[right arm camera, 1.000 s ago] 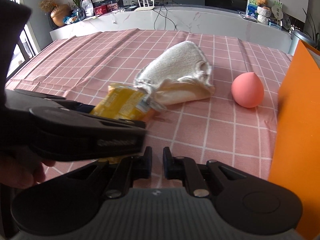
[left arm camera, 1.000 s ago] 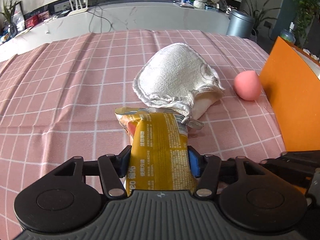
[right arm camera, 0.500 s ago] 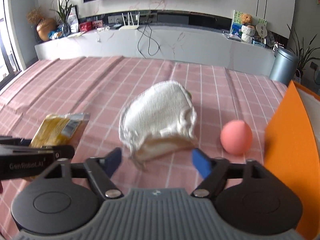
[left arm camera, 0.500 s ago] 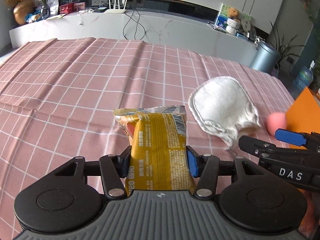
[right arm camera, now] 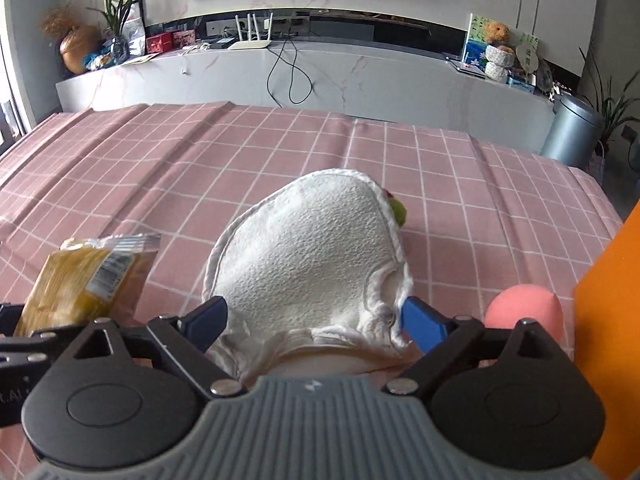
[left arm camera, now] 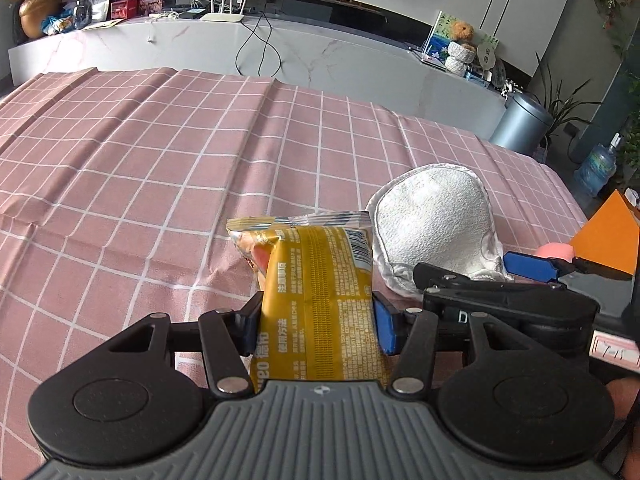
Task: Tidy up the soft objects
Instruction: 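Grasp the yellow snack packet with the left tool while the right tool grasps the white mitt, then carry the snack packet and mitt into the orange box and open both tools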
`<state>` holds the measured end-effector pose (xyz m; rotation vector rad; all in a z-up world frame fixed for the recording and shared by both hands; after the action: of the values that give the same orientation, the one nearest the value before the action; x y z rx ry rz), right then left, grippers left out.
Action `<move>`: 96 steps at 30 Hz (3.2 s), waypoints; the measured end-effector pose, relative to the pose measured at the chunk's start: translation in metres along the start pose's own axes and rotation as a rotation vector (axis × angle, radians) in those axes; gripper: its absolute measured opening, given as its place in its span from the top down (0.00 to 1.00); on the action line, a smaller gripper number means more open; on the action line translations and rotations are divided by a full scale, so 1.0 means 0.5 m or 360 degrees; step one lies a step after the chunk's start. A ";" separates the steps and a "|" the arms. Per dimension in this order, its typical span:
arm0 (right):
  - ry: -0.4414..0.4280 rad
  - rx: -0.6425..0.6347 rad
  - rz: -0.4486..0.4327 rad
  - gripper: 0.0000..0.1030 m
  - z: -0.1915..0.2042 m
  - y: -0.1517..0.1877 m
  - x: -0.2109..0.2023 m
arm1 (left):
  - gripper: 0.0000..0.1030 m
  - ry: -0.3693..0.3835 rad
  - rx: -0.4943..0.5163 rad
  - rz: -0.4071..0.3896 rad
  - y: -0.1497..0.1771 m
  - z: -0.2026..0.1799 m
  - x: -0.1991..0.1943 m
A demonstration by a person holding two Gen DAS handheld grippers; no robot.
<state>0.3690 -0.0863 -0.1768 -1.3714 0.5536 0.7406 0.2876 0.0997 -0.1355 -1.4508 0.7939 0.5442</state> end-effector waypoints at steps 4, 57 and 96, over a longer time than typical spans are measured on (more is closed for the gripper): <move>-0.0030 -0.0026 0.0017 0.21 0.008 0.020 -0.010 | 0.40 -0.0012 0.0004 0.0018 0.011 0.001 -0.002; 0.0213 0.0365 -0.0446 0.85 -0.518 0.034 -0.630 | 0.40 0.0716 0.0514 -0.0309 -0.149 -0.530 -0.234; 0.0291 0.0110 -0.0053 0.52 -0.588 0.072 -0.444 | 0.40 0.0707 0.0848 0.0149 -0.090 -0.732 -0.042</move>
<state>0.2152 -0.4082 -0.0768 -1.3882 0.6921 0.5673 0.2553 -0.2624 -0.0700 -1.0448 1.2535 0.0549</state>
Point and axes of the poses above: each gripper's, at about its wrist camera, not at the fingertips, and x roughly the way its jaws point, z to its left, y to its underside, the point moved 6 cm from there along x, roughly the way its jaws point, and after that the axes turned 13 degrees about x, right-handed, at the moved point
